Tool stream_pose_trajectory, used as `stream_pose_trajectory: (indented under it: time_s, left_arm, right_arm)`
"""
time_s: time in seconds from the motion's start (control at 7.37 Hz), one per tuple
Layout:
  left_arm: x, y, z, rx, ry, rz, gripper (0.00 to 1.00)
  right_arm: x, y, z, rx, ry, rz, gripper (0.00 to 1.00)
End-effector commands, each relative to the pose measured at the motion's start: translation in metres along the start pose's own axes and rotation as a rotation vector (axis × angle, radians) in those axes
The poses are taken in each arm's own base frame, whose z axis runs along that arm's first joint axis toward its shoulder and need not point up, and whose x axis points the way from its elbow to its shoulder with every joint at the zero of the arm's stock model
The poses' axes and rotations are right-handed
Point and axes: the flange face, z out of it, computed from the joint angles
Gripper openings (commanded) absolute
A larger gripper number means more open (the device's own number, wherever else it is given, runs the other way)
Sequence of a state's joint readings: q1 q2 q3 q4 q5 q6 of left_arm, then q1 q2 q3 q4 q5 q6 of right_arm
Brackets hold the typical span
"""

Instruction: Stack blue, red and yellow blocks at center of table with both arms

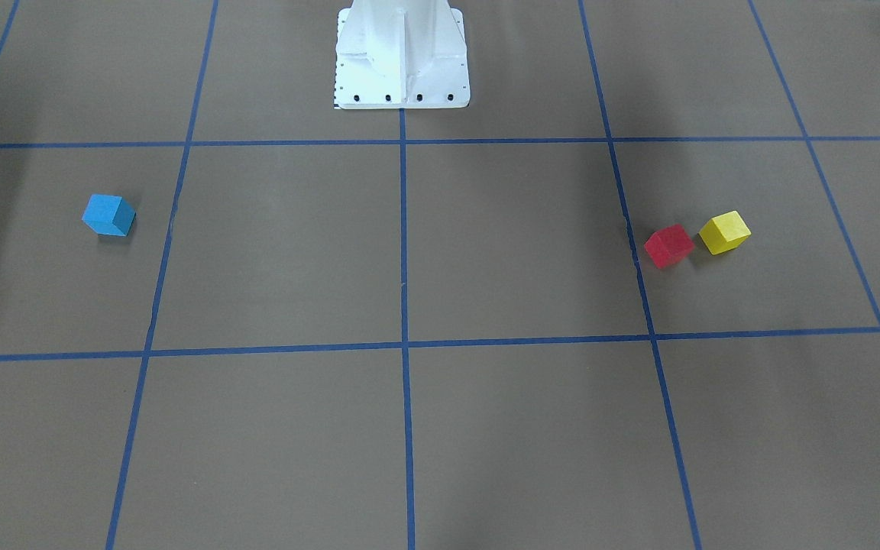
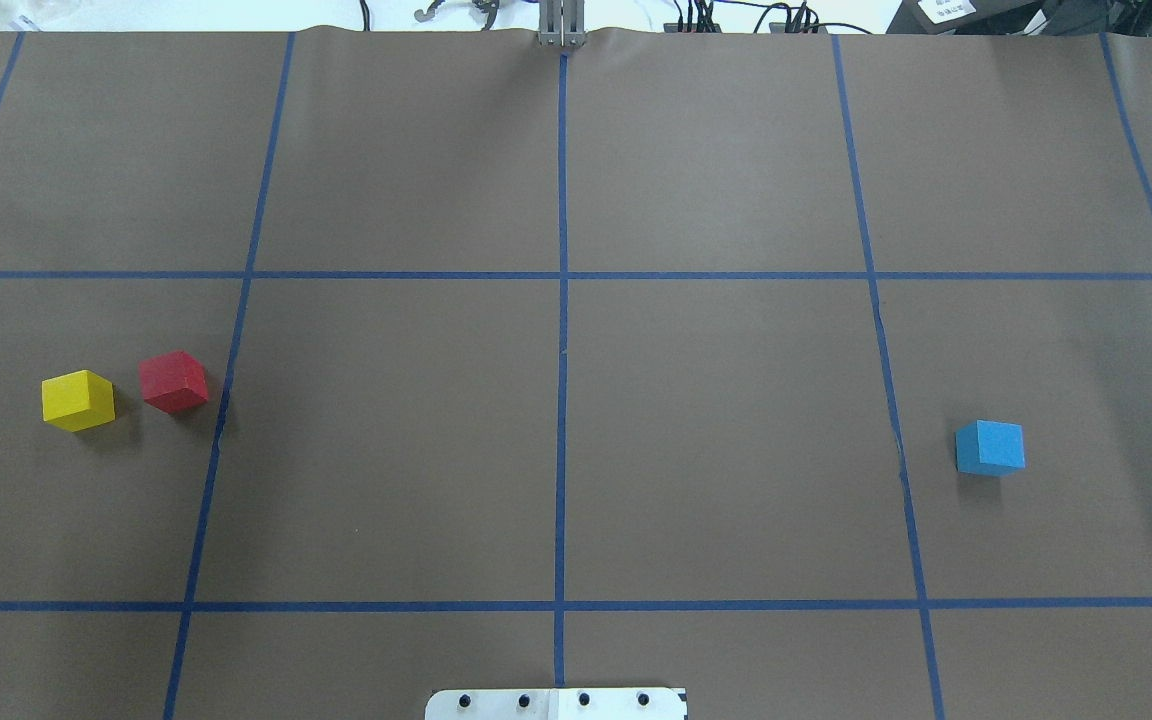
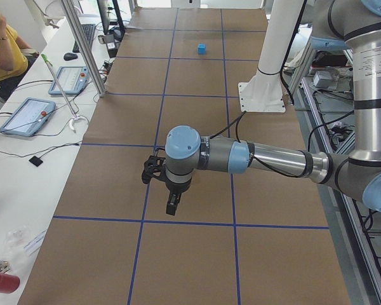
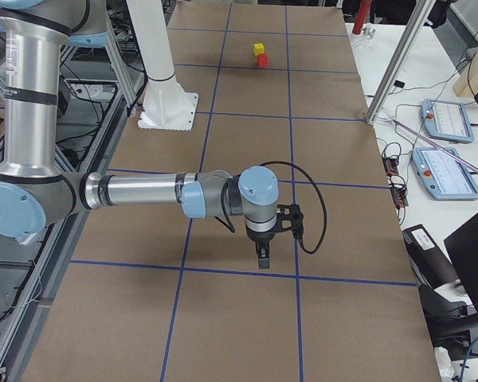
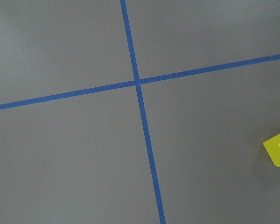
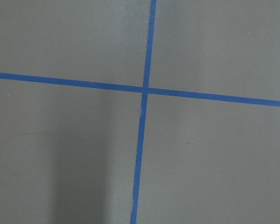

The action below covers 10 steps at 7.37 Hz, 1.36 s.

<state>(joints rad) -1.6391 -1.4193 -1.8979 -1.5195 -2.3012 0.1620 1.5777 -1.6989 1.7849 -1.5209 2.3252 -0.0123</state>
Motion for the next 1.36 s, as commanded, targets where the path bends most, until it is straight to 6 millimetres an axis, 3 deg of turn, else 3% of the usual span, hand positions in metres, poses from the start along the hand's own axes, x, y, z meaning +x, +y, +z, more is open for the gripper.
stream_pose_trajectory:
  time_s: [0.0, 0.27, 0.54, 0.68, 0.81, 1.09, 1.22]
  left_arm:
    - [0.010, -0.010, -0.019, 0.037, -0.065, 0.038, 1.00]
    - [0.023, -0.024, -0.035, 0.095, -0.074, 0.092, 1.00]
    - [0.036, -0.073, -0.054, 0.232, -0.095, 0.212, 1.00]
    - [0.041, -0.083, -0.044, 0.220, -0.085, 0.233, 1.00]
    - [0.047, -0.089, -0.041, 0.217, -0.080, 0.250, 1.00]
    - [0.050, -0.090, -0.043, 0.235, -0.082, 0.264, 1.00]
    - [0.051, -0.090, -0.045, 0.238, -0.082, 0.267, 1.00]
  right_arm:
    - [-0.010, -0.005, -0.011, 0.032, 0.003, -0.030, 1.00]
    - [-0.012, -0.010, -0.014, 0.099, 0.004, -0.089, 1.00]
    - [-0.018, -0.006, -0.017, 0.142, -0.024, -0.136, 1.00]
    - [-0.030, -0.010, -0.016, 0.171, -0.052, -0.118, 1.00]
    - [-0.058, -0.015, -0.013, 0.183, -0.115, -0.019, 1.00]
    - [-0.136, -0.016, 0.029, 0.200, -0.156, 0.123, 1.00]
    - [-0.182, -0.004, 0.042, 0.204, -0.135, 0.173, 0.99]
